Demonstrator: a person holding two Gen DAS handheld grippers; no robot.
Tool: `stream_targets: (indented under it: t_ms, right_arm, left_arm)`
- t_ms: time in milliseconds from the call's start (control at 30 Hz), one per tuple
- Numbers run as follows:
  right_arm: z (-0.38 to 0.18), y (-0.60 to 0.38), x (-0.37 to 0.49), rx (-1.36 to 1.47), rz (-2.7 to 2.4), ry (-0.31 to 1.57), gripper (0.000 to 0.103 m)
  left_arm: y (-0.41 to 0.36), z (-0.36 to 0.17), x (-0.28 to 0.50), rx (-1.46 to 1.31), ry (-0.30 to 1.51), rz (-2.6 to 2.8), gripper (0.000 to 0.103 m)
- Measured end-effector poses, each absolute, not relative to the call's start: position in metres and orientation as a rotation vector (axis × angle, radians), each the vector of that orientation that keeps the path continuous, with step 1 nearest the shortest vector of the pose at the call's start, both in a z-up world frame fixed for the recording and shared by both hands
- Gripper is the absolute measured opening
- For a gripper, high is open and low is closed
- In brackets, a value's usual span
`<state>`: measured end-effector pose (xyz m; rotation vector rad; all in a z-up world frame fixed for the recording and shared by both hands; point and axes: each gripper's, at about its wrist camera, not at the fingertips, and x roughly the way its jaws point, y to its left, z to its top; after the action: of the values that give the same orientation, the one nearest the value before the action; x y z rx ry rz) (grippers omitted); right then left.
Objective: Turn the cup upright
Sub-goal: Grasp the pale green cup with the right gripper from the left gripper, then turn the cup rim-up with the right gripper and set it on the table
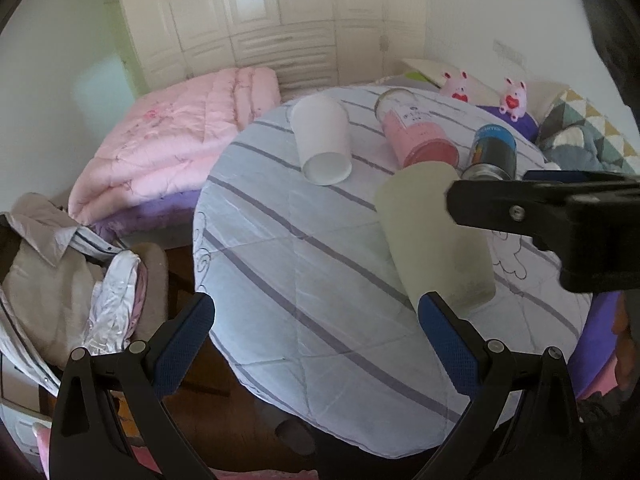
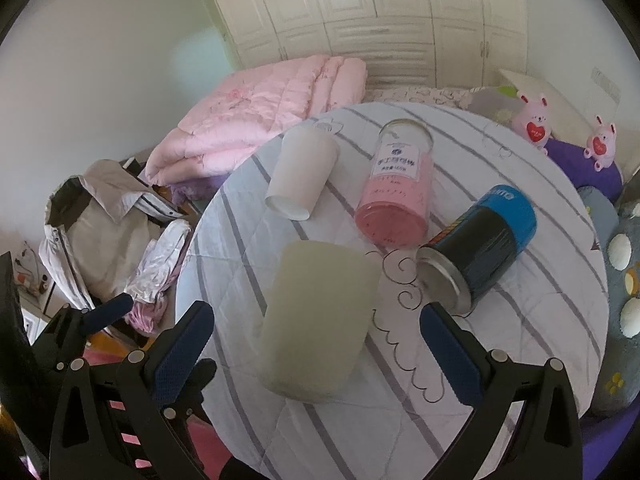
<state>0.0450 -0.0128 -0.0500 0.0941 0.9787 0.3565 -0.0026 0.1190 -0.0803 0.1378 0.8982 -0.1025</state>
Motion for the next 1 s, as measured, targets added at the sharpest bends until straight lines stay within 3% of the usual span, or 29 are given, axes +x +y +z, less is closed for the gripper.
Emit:
stream_targets:
  t_ms: [633,733,800,1000]
  right_arm:
    - [-0.101,-0.002,0.103,0.242,0.418,1.211,0.103]
    - [-0.104,-0.007,0.106,0.253,0.444,1.212,0.096]
    - [-0.105,-0.01,0.109,0.257,0.449,1.223,0.08]
    - [-0.108,-0.011,0.111,0.243,0.491,1.229,0.08]
  left_arm:
    - [0.102,-0.098,0.017,0.131,0.977,-0.256,0.103]
    - [0.1,-0.099,0.019,0.126,0.981,-0.284,0.103]
    - [0.098,-0.099,0.018,0.122,0.987,-0.303,0.103]
    - [0.093,-0.098,0.017,0.114,0.99,-0.335,0.103]
